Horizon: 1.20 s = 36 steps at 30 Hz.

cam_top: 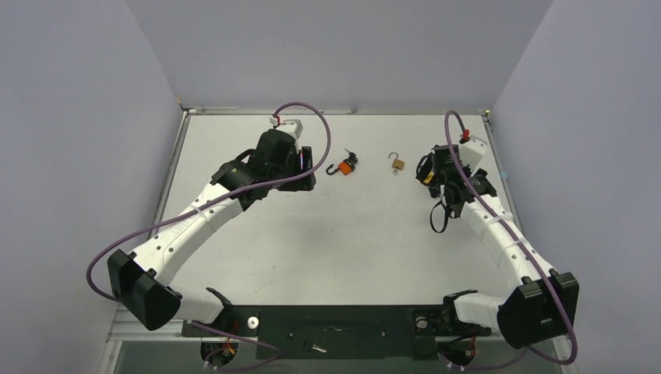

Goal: Lock with the key
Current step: Pick up the lock from the center of the board.

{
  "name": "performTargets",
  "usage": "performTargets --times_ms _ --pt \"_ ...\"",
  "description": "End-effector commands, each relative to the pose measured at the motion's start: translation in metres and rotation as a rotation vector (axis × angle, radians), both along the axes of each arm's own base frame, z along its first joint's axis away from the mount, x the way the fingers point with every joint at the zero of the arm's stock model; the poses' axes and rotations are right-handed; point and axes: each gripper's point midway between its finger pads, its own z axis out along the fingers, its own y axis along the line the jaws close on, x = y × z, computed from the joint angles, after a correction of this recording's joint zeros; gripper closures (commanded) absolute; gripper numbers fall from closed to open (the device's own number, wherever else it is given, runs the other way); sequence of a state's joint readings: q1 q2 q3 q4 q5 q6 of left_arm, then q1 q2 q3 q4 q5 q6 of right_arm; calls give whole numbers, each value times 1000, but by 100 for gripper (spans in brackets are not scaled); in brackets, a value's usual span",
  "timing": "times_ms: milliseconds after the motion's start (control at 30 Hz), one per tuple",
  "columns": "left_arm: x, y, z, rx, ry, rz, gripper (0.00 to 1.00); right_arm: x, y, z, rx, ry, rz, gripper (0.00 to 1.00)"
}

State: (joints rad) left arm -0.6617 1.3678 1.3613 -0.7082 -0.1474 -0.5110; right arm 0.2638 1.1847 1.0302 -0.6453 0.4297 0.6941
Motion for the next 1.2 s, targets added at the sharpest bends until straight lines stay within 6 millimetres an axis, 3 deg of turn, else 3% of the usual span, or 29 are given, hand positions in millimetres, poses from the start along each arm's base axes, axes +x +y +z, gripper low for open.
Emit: performTargets --times_ms 0,100,133,167,200,267,333,500,867,1167 --pt "-6 9 14 -22 -33 -9 44 26 -10 -17 22 7 -50 9" --pt "-9 11 13 -26 -30 -11 43 45 -16 -42 45 56 -63 12" --pt "-9 11 14 -26 -30 -13 43 55 -20 -38 49 46 -67 13" --pt "-10 12 13 -23 -27 -13 43 61 -21 -52 41 88 -70 13" --pt "-10 13 14 -22 -27 -13 43 71 -23 -48 46 77 -73 14" --pt "-11 15 16 -21 -29 -11 43 87 -25 -59 38 108 -76 15" --pt "-11 17 16 -20 -29 -8 43 101 -27 -79 24 165 -83 18" --pt "-14 22 17 -17 -25 -2 43 125 -33 -88 1 207 -103 23" --pt "-17 31 25 -11 -34 17 43 123 -41 -114 -53 299 -152 40" --pt "-16 30 28 -15 -35 18 43 123 -24 -134 -46 334 -117 42"
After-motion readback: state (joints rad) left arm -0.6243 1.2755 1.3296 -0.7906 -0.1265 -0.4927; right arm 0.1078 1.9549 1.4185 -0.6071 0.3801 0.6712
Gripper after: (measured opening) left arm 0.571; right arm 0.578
